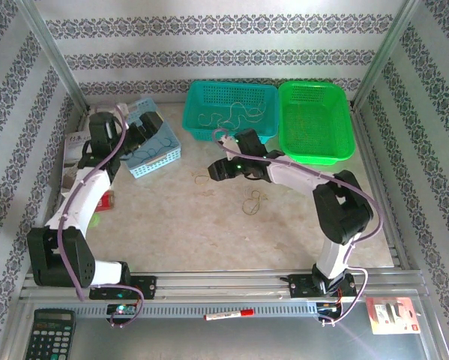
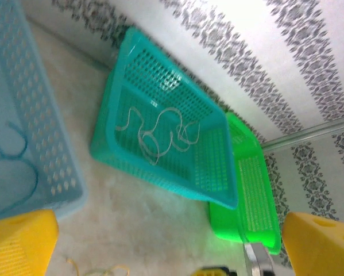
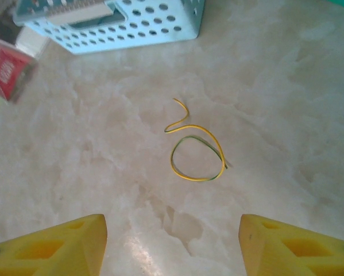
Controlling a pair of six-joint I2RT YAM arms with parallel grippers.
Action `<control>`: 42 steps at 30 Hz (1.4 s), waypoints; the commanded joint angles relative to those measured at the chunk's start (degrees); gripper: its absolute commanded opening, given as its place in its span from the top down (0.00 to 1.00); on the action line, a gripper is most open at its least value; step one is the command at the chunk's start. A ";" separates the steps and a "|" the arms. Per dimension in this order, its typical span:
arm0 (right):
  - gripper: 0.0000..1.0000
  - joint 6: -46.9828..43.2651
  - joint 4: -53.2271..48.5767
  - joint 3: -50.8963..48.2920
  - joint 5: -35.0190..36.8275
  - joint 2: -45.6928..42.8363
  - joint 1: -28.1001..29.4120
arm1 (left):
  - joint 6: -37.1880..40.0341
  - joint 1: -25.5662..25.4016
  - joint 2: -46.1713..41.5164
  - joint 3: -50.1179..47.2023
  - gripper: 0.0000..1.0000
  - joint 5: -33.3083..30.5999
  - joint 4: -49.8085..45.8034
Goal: Untangle the cables
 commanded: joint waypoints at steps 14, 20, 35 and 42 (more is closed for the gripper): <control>0.38 -19.61 -16.23 17.69 18.47 14.16 6.28 | -8.44 -0.38 -4.50 -7.16 0.00 1.61 8.71; 0.37 -21.60 -18.80 23.58 19.36 18.94 6.80 | -9.49 -0.38 -4.90 -7.72 0.00 1.49 9.55; 0.86 -22.06 -22.83 33.66 15.63 25.16 8.01 | -9.08 -0.37 -5.60 -7.34 0.00 1.81 8.58; 1.00 -16.55 -18.40 25.06 10.63 14.70 6.61 | -8.93 -1.31 -5.78 -9.52 0.00 3.20 10.64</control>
